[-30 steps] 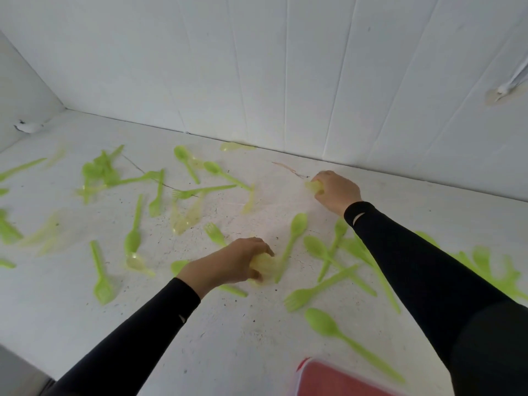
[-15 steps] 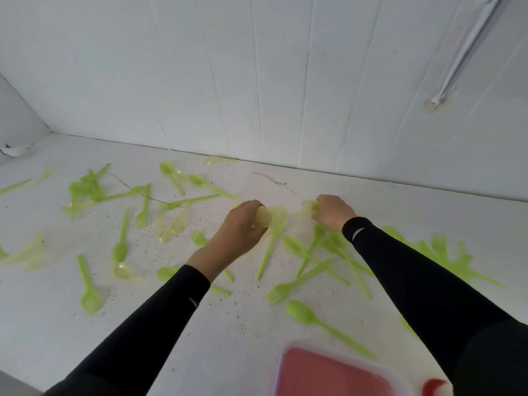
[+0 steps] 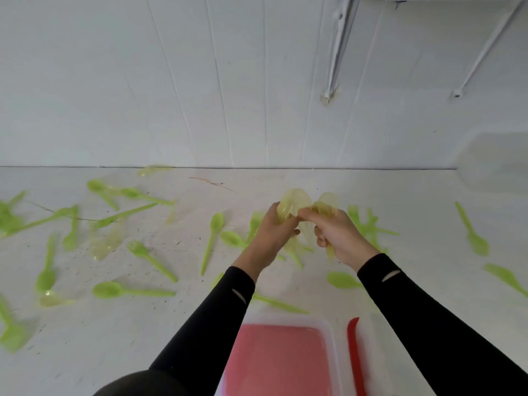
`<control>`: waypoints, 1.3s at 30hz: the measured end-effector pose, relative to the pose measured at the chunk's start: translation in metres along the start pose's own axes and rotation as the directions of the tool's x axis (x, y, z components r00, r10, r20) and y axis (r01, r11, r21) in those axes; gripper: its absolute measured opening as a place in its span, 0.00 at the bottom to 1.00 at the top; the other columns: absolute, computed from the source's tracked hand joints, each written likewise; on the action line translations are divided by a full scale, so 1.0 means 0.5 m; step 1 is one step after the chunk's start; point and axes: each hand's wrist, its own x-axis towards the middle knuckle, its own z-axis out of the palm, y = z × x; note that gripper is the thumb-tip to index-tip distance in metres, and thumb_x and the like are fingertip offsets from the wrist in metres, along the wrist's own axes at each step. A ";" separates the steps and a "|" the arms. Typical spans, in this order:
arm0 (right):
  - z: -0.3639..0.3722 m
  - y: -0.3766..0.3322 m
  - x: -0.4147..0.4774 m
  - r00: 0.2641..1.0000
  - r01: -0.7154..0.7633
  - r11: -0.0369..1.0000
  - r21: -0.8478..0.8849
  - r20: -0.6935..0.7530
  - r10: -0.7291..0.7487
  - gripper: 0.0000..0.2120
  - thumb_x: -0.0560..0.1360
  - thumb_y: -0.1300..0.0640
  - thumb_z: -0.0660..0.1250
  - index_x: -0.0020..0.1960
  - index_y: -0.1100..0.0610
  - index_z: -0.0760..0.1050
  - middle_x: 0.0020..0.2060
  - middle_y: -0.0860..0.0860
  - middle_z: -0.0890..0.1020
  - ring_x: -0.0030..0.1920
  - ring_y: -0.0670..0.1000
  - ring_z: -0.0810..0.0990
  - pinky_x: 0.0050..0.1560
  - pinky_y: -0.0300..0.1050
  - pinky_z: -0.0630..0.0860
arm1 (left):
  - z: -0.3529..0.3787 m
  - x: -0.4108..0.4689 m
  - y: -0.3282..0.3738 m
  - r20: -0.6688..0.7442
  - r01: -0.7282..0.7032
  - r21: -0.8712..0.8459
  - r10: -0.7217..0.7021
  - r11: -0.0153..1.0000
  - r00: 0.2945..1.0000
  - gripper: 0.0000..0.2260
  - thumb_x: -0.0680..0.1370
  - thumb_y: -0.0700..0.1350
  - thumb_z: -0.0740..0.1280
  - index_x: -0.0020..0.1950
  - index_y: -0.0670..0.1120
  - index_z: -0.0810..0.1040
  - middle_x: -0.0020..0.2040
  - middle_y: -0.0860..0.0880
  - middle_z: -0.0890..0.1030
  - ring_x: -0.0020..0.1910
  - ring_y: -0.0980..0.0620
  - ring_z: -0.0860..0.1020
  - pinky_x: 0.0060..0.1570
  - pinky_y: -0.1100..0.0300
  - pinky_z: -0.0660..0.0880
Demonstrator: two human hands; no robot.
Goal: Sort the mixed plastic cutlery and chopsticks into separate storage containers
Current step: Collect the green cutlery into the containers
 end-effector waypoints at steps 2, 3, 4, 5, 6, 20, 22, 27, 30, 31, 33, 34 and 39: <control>-0.010 0.010 -0.006 1.000 0.003 1.000 -0.025 -0.022 -0.004 0.10 0.72 0.52 0.74 0.45 0.60 0.81 0.33 0.56 0.68 0.25 0.49 0.61 0.25 0.40 0.60 | 0.017 -0.005 -0.024 0.100 0.014 -0.097 -0.004 0.995 0.995 0.16 0.78 0.43 0.65 0.64 0.39 0.73 0.53 0.46 0.79 0.49 0.53 0.78 0.49 0.62 0.77; -0.013 0.012 -0.009 1.000 0.009 1.000 -0.026 -0.025 -0.010 0.10 0.72 0.53 0.74 0.45 0.61 0.81 0.29 0.54 0.68 0.25 0.49 0.61 0.25 0.40 0.60 | 0.022 -0.007 -0.032 0.133 0.024 -0.155 -0.003 0.988 0.991 0.17 0.78 0.45 0.66 0.63 0.38 0.73 0.51 0.45 0.78 0.47 0.52 0.78 0.49 0.61 0.77; -0.014 0.013 -0.011 1.000 0.013 1.000 -0.022 -0.020 -0.014 0.08 0.73 0.54 0.74 0.45 0.60 0.81 0.25 0.50 0.68 0.25 0.49 0.61 0.25 0.40 0.60 | 0.023 -0.010 -0.039 0.156 0.029 -0.215 0.005 0.976 0.988 0.18 0.78 0.46 0.67 0.63 0.37 0.73 0.49 0.45 0.77 0.45 0.52 0.77 0.47 0.61 0.75; -0.016 0.013 -0.012 1.000 0.017 1.000 -0.021 -0.016 -0.018 0.07 0.74 0.55 0.73 0.44 0.59 0.81 0.23 0.47 0.69 0.25 0.49 0.61 0.25 0.40 0.60 | 0.023 -0.011 -0.045 0.172 0.035 -0.275 0.013 0.961 0.985 0.18 0.79 0.46 0.66 0.63 0.36 0.73 0.48 0.45 0.76 0.44 0.51 0.76 0.47 0.61 0.74; -0.014 0.012 -0.014 1.000 0.016 0.999 -0.032 -0.003 -0.016 0.06 0.74 0.56 0.73 0.45 0.58 0.82 0.22 0.44 0.71 0.25 0.48 0.61 0.25 0.40 0.60 | 0.019 -0.014 -0.051 0.175 0.044 -0.333 0.016 0.942 0.984 0.17 0.81 0.46 0.66 0.63 0.36 0.73 0.47 0.45 0.75 0.44 0.51 0.75 0.47 0.60 0.73; -0.003 0.024 -0.007 0.997 -0.070 0.966 -0.250 0.026 0.079 0.09 0.73 0.52 0.74 0.40 0.57 0.81 0.30 0.47 0.77 0.25 0.46 0.63 0.25 0.40 0.60 | 0.010 -0.025 -0.055 -0.006 0.044 -0.342 -0.049 0.938 0.999 0.16 0.78 0.52 0.67 0.53 0.39 0.77 0.51 0.44 0.80 0.51 0.51 0.81 0.52 0.59 0.76; -0.002 0.025 -0.009 0.994 -0.056 0.966 -0.252 0.076 0.078 0.06 0.73 0.55 0.72 0.38 0.54 0.79 0.30 0.46 0.76 0.27 0.47 0.63 0.26 0.41 0.58 | 0.010 -0.023 -0.060 0.004 0.042 -0.329 -0.043 0.943 0.999 0.16 0.77 0.49 0.71 0.56 0.36 0.78 0.49 0.41 0.79 0.50 0.47 0.79 0.54 0.53 0.74; 0.004 0.023 -0.012 0.973 -0.127 0.946 -0.297 0.148 0.177 0.12 0.74 0.43 0.71 0.44 0.52 0.79 0.39 0.47 0.81 0.27 0.47 0.64 0.25 0.39 0.61 | 0.008 -0.022 -0.050 -0.078 0.051 -0.411 -0.091 0.910 0.993 0.09 0.81 0.47 0.66 0.55 0.43 0.79 0.52 0.47 0.83 0.48 0.47 0.82 0.46 0.54 0.78; 0.011 0.025 -0.008 0.941 -0.163 0.913 -0.375 0.217 0.258 0.16 0.71 0.41 0.70 0.46 0.54 0.78 0.42 0.53 0.80 0.26 0.47 0.63 0.26 0.41 0.62 | 0.016 -0.034 -0.047 -0.046 0.016 -0.262 -0.029 0.965 0.999 0.16 0.82 0.53 0.63 0.60 0.43 0.78 0.56 0.46 0.84 0.55 0.47 0.83 0.54 0.50 0.80; 0.011 0.025 -0.008 0.936 -0.164 0.916 -0.366 0.234 0.262 0.14 0.71 0.43 0.70 0.46 0.54 0.78 0.41 0.54 0.78 0.26 0.47 0.63 0.26 0.41 0.62 | 0.019 -0.037 -0.046 -0.035 0.007 -0.237 -0.015 0.971 0.999 0.18 0.81 0.57 0.62 0.62 0.45 0.78 0.58 0.46 0.83 0.57 0.47 0.82 0.56 0.49 0.80; 0.009 0.023 -0.007 0.928 -0.153 0.932 -0.330 0.276 0.250 0.10 0.74 0.45 0.69 0.49 0.52 0.78 0.40 0.54 0.79 0.25 0.47 0.62 0.25 0.40 0.61 | 0.021 -0.039 -0.046 -0.081 -0.046 -0.219 0.029 0.975 0.996 0.22 0.78 0.63 0.62 0.64 0.50 0.74 0.60 0.50 0.82 0.58 0.48 0.82 0.55 0.45 0.79; 0.007 0.022 -0.008 0.921 -0.147 0.938 -0.313 0.303 0.245 0.09 0.75 0.46 0.69 0.50 0.51 0.78 0.41 0.54 0.81 0.25 0.46 0.62 0.25 0.40 0.61 | 0.020 -0.038 -0.046 -0.135 -0.081 -0.207 0.054 0.975 0.989 0.24 0.77 0.64 0.62 0.67 0.51 0.71 0.59 0.51 0.82 0.56 0.49 0.82 0.53 0.44 0.80; 0.003 0.021 -0.008 0.899 -0.167 0.955 -0.246 0.360 0.250 0.12 0.77 0.48 0.70 0.58 0.51 0.79 0.44 0.52 0.83 0.25 0.45 0.62 0.25 0.37 0.62 | 0.019 -0.036 -0.045 -0.274 -0.231 -0.200 0.172 0.952 0.946 0.21 0.83 0.54 0.58 0.76 0.58 0.59 0.53 0.44 0.83 0.48 0.47 0.84 0.41 0.48 0.80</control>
